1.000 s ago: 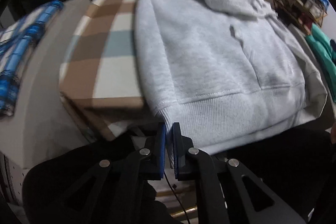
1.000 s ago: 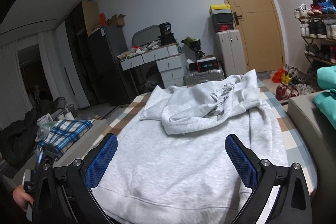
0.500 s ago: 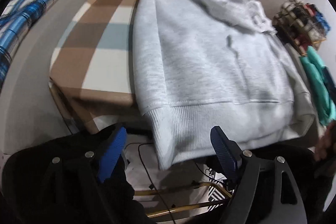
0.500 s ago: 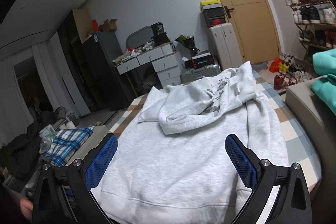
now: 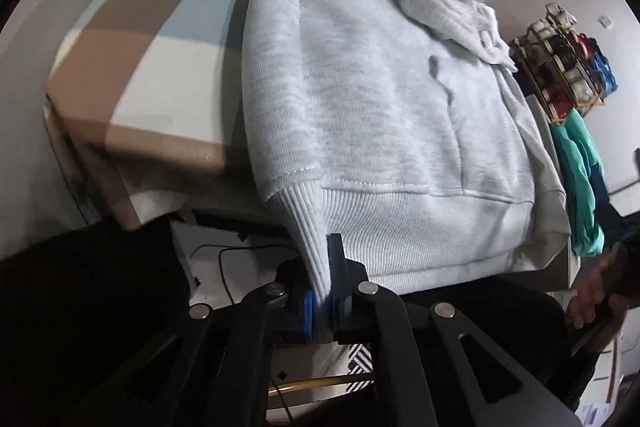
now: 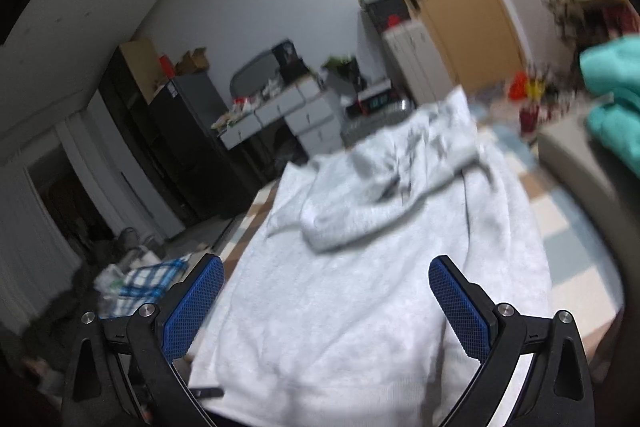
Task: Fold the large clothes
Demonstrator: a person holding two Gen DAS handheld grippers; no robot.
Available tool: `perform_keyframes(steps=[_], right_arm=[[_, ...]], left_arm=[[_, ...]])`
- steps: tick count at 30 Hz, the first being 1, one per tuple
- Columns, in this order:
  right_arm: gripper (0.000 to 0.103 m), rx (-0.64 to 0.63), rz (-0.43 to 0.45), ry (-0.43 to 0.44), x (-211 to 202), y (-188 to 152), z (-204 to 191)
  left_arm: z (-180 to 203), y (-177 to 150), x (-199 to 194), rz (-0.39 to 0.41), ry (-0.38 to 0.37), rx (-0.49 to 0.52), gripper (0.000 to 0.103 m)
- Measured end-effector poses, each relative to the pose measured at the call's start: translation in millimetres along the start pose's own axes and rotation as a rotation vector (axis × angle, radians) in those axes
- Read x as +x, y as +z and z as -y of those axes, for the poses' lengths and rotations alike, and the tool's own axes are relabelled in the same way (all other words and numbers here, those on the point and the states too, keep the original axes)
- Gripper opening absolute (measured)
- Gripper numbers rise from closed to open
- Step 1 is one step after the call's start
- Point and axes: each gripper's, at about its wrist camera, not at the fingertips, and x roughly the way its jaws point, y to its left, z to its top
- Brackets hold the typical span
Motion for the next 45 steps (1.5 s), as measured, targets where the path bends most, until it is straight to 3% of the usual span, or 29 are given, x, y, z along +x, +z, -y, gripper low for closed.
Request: perform_keyframes(steps=[3, 7, 11, 13, 16, 18, 19, 20, 25, 30, 33, 36, 38, 40, 43, 45], right_arm=[[0.103, 0.002, -0.095, -0.114, -5, -2, 16], [0.103, -0.056, -0.240, -0.297, 0, -11, 29], [0.103, -0.100, -0.403, -0.363, 22, -21, 28], [0.098, -0.135, -0.492, -0.379, 36, -25, 28], [0.066, -0.123, -0.549, -0.439, 38, -26, 45], [0.047, -0.046, -0.526, -0.414, 23, -23, 61], [0.018, -0.005, -0.506, -0.398, 14, -20, 71], [0.009, 0.013, -0.496, -0.393, 7, -18, 76], [0.008, 0.113, -0.393, -0.398, -32, -12, 110], [0.009, 0.095, -0.474, -0.480, -25, -35, 120], [0.014, 0.101, -0.470, -0.465, -31, -35, 120], [0.044, 0.087, -0.442, -0.471, -40, -25, 118], [0.064, 0.090, -0.413, -0.425, -44, -15, 114], [0.070, 0.093, -0.369, -0.335, -49, -4, 106], [0.094, 0.070, -0.345, -0.252, -40, 6, 95], [0.094, 0.036, -0.384, -0.274, -23, 6, 92]], left_arm=[[12, -6, -13, 0.056, 0.069, 0.095, 0.002], [7, -8, -22, 0.111, 0.081, 0.091, 0.002], [9, -3, -21, 0.138, 0.117, 0.115, 0.002], [10, -5, -25, 0.154, 0.121, 0.131, 0.002], [7, 1, -24, 0.145, 0.076, 0.101, 0.002], [9, 4, -21, 0.151, 0.055, 0.090, 0.002], [8, 3, -22, 0.154, 0.047, 0.088, 0.002], [11, 5, -20, 0.155, 0.047, 0.091, 0.002], [13, 6, -17, 0.143, 0.039, 0.088, 0.002], [12, 6, -16, 0.135, 0.053, 0.088, 0.002], [11, 7, -15, 0.125, 0.060, 0.085, 0.002], [11, 8, -12, 0.101, 0.066, 0.084, 0.002], [10, 10, -12, 0.094, 0.061, 0.074, 0.002], [10, 11, -11, 0.073, 0.066, 0.070, 0.004], [7, 13, -9, 0.049, 0.041, 0.046, 0.009], [7, 14, -7, 0.034, 0.035, 0.048, 0.030]])
